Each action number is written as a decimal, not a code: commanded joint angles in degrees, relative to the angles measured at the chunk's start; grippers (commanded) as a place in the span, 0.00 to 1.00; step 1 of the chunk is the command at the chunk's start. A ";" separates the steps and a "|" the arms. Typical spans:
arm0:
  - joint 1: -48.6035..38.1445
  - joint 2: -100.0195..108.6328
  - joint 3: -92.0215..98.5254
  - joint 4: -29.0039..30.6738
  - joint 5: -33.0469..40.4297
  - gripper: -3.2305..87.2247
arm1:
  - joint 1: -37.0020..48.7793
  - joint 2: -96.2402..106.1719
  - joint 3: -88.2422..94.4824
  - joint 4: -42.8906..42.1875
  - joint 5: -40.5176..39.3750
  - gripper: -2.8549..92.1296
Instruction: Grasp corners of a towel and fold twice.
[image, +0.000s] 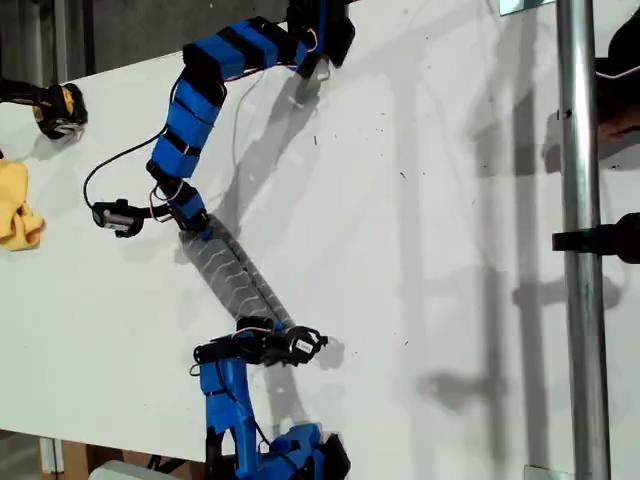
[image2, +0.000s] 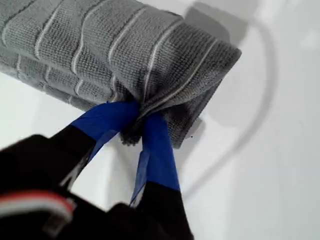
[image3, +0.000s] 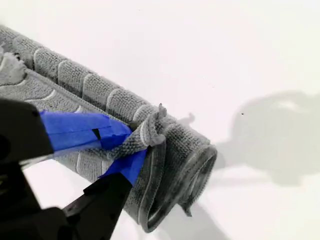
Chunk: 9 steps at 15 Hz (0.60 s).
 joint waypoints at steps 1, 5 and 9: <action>1.49 -0.35 -1.67 0.88 -0.79 0.01 | 4.48 -0.44 -3.87 -0.35 -0.18 0.03; 0.62 -5.27 -4.04 1.58 -0.26 0.01 | 6.06 -3.69 -3.87 2.37 -0.35 0.03; 0.79 -6.06 -7.12 5.63 -1.93 0.37 | 5.98 -2.02 -3.87 4.92 -0.70 0.25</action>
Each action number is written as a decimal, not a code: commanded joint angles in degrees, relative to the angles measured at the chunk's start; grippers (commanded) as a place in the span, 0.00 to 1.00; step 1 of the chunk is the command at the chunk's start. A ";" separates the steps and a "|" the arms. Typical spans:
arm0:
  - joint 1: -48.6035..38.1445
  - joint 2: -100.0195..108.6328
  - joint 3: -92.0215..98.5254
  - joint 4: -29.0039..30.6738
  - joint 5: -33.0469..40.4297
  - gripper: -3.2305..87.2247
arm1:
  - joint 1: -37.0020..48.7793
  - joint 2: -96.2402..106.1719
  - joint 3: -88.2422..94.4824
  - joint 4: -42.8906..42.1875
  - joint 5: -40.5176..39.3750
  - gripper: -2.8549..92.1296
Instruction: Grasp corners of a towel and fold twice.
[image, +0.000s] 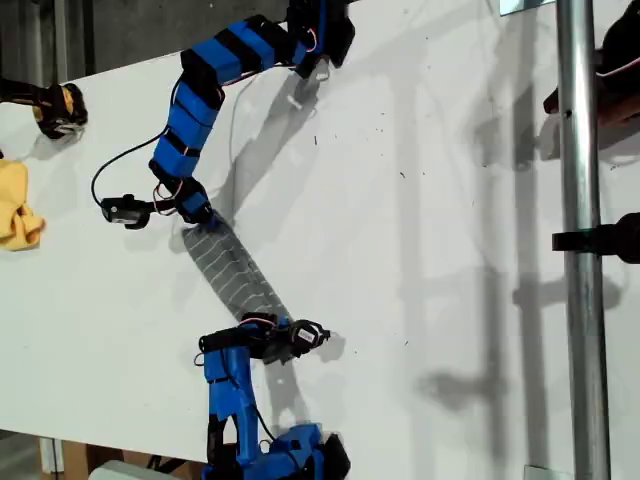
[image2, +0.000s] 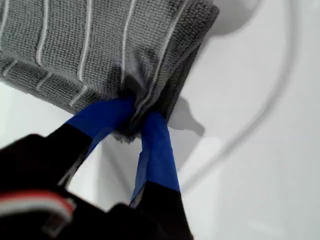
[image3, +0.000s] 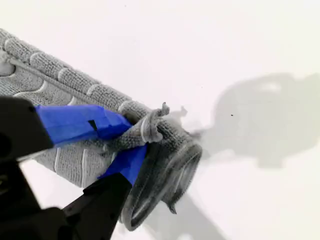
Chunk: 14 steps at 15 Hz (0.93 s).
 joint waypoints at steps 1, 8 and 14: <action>1.23 0.62 -4.48 5.19 -0.44 0.43 | 2.90 3.52 -2.81 2.37 -0.79 0.29; 1.93 25.31 -3.96 13.27 0.70 0.66 | 4.66 17.05 0.88 7.12 0.53 0.39; 1.67 73.04 33.22 0.26 -2.99 0.42 | 9.93 57.39 37.88 7.91 6.15 0.38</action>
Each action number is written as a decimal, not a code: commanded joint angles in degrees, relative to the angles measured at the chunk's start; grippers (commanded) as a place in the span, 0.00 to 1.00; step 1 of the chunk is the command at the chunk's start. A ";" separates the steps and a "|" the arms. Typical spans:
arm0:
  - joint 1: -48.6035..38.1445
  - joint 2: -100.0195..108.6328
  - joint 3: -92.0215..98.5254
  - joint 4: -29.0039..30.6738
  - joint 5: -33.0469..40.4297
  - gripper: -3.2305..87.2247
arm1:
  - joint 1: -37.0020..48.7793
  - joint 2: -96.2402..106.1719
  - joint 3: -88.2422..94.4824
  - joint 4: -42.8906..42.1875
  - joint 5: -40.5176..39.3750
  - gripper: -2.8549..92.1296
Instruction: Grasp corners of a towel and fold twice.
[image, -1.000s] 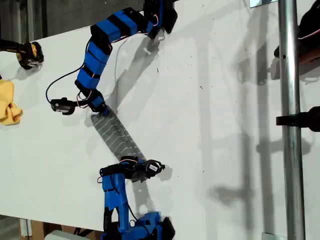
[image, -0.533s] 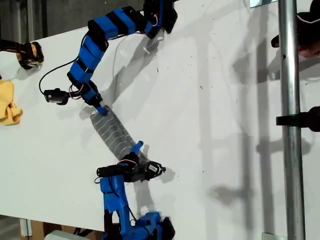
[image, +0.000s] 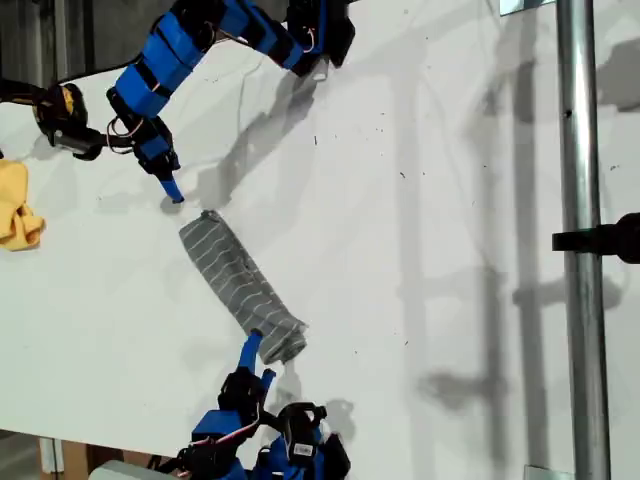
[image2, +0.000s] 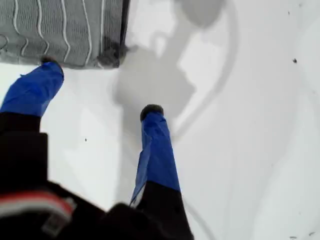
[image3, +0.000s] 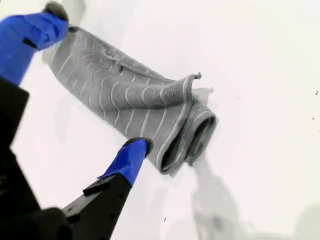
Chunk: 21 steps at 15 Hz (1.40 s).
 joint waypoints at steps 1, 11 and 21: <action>1.23 17.31 12.30 -4.75 -2.55 0.35 | 1.93 23.12 15.64 0.35 3.08 0.37; 1.93 62.84 50.19 -19.60 3.52 0.01 | -4.13 73.74 59.50 4.48 18.11 0.31; 5.71 62.84 50.80 -17.49 -0.62 0.27 | -6.77 -16.35 -19.69 3.16 -13.10 0.44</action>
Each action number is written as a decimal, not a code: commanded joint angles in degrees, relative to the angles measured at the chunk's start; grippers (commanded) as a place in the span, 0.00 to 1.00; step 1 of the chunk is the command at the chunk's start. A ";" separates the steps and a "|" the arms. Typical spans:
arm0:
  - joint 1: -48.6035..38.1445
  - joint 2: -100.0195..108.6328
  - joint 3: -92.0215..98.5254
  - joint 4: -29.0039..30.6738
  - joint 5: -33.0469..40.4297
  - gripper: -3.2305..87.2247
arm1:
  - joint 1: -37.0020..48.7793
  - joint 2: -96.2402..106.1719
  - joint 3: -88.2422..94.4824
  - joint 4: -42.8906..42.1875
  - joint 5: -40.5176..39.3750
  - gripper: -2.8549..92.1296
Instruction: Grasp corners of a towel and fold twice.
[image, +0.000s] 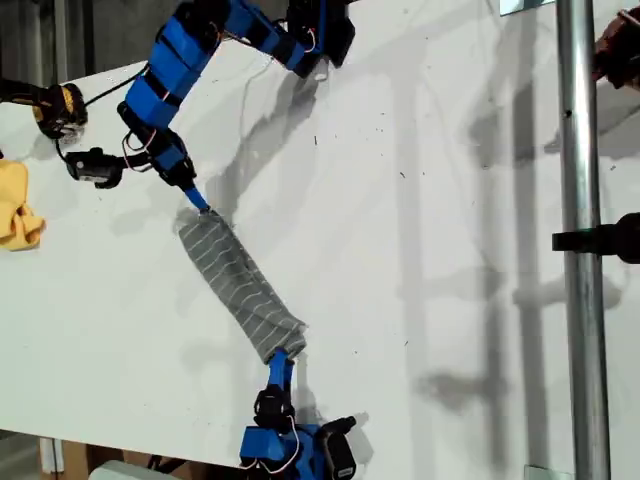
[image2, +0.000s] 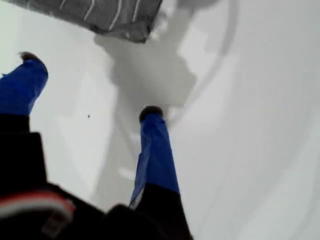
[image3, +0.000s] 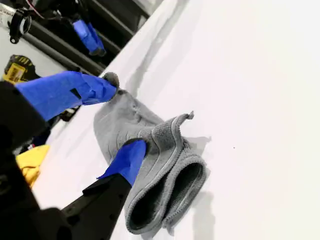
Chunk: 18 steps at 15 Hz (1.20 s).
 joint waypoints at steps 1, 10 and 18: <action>1.41 0.44 -0.88 0.97 -1.23 0.28 | -0.62 -9.67 -15.64 0.26 -1.49 0.44; 1.67 0.44 0.70 1.93 -3.43 0.29 | -7.65 -31.90 -25.31 -17.75 11.69 0.40; 1.67 0.44 0.70 2.55 -4.13 0.29 | -4.31 -27.07 -25.84 -9.67 9.32 0.42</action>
